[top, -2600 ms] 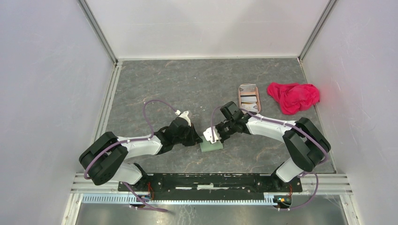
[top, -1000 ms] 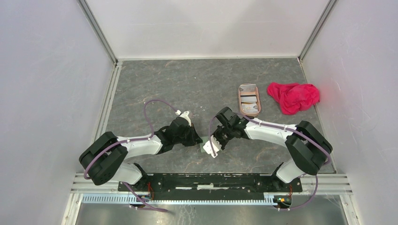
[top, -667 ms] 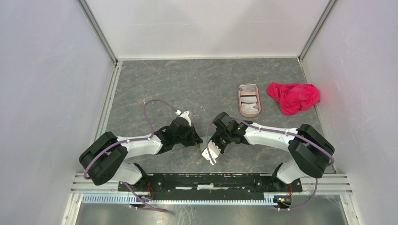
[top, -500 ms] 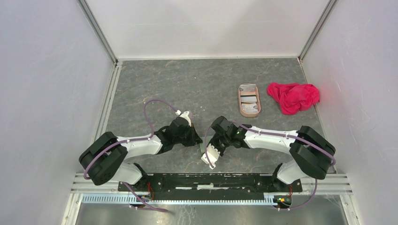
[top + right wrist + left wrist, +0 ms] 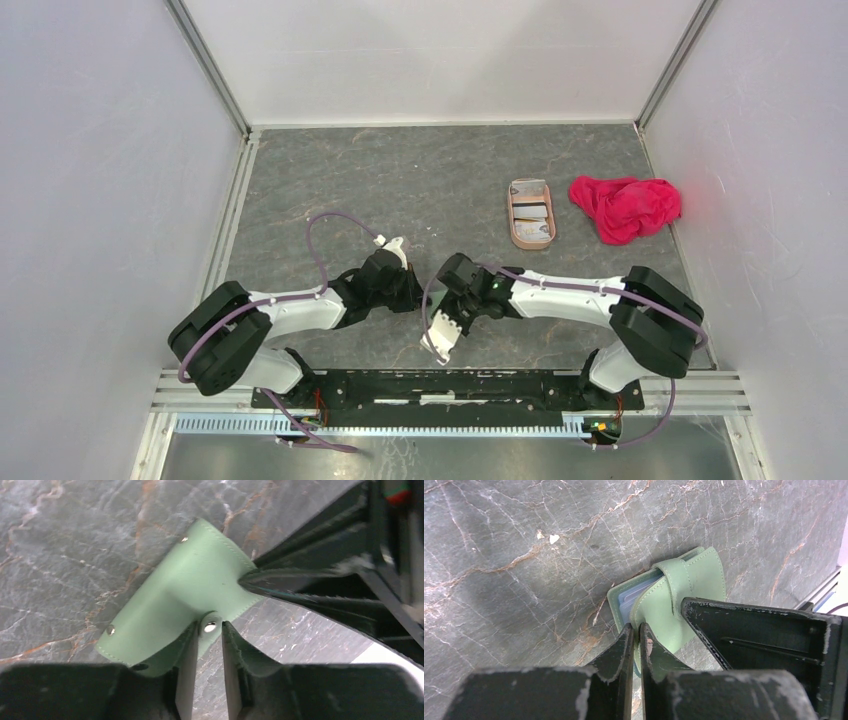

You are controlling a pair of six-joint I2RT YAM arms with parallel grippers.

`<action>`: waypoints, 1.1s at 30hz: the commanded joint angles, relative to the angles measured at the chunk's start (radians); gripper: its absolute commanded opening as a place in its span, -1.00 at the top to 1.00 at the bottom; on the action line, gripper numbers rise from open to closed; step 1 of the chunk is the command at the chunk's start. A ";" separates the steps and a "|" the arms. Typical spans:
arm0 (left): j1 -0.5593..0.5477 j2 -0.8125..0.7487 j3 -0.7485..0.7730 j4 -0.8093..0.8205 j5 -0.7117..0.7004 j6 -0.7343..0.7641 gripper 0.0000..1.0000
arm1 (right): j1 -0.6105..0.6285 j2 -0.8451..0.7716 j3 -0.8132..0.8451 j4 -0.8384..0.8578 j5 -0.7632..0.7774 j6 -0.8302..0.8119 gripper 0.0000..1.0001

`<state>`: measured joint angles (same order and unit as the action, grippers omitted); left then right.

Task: Put the credit cards into the card holder
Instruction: Close the card holder at the center of the board, then reset both arms

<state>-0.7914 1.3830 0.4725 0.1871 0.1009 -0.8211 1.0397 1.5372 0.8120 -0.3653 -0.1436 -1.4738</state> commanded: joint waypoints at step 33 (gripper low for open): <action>0.004 -0.971 -0.222 -0.139 -0.242 0.105 -0.98 | -0.160 -0.047 -0.080 0.194 -0.142 0.692 1.00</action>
<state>-0.7914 0.4385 0.2737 0.0734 -0.1040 -0.7410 0.9245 1.4490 0.6704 -0.3431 -0.4911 -0.9012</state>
